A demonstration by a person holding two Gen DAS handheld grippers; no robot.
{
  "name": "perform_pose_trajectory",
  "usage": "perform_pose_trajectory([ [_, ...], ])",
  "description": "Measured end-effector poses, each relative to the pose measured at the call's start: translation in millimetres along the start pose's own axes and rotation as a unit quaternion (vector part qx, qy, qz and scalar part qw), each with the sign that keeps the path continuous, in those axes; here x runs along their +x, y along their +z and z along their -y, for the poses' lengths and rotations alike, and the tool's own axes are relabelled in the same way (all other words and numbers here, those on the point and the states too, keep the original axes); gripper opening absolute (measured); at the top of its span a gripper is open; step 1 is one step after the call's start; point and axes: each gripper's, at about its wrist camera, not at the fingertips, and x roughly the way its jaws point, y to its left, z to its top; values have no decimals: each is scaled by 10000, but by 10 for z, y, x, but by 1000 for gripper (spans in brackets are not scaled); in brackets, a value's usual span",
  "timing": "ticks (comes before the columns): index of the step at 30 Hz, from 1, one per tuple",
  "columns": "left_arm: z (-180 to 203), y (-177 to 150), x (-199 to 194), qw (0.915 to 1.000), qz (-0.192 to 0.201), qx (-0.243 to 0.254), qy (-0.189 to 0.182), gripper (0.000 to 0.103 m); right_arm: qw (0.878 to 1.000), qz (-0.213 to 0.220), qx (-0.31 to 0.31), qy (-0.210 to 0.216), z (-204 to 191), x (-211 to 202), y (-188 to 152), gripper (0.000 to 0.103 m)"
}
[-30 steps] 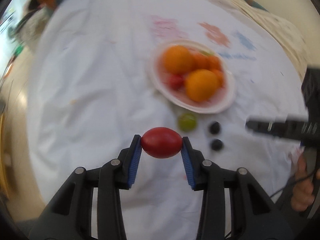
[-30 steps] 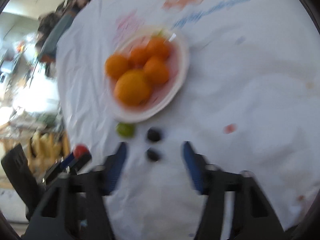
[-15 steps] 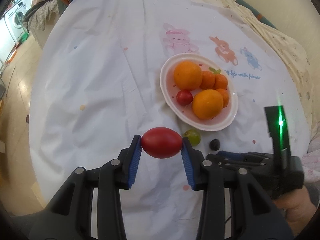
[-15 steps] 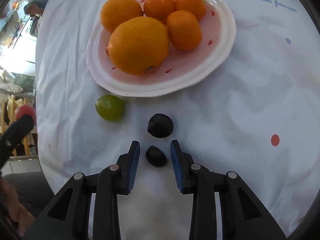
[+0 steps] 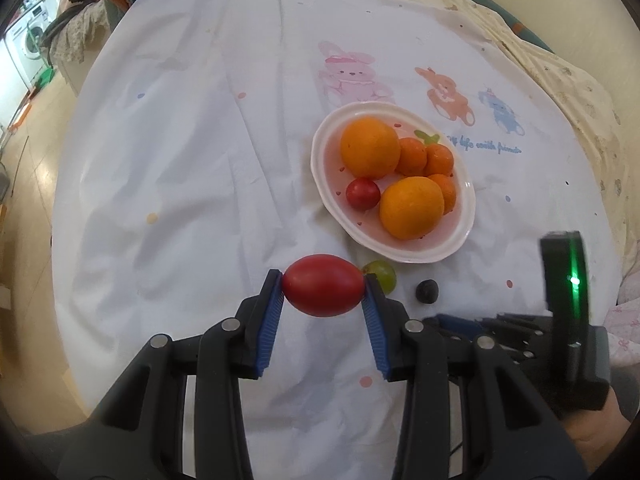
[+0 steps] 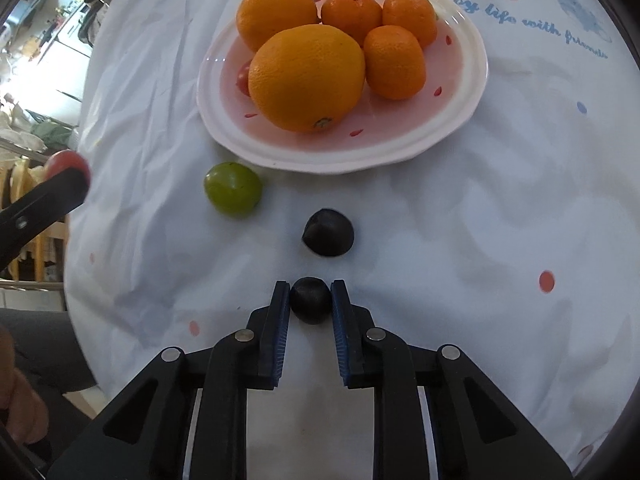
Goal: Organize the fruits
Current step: 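Grasp a dark purple plum with the right tool while the left tool holds the tomato, then carry both fruits over the pink plate and open both tools to release them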
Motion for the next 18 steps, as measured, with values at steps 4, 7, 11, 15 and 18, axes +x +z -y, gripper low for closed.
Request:
perform_pose_trajectory([
  [4,-53,-4,56,9998,21,2,195,36,9999,63,59,107,43,-102,-70,22],
  [7,-117,-12,101,9995,11,-40,306,36,9997,133,149,170,86,-199,-122,22],
  [11,-195,-42,166,9990,-34,-88,443,36,9988,264,334,246,202,-349,-140,22],
  [15,-244,-45,176,9982,25,-86,596,36,9967,533,560,257,481,-635,-167,21],
  [18,-280,-16,147,9979,87,-132,622,36,9929,862,771,275,607,-874,-122,22],
])
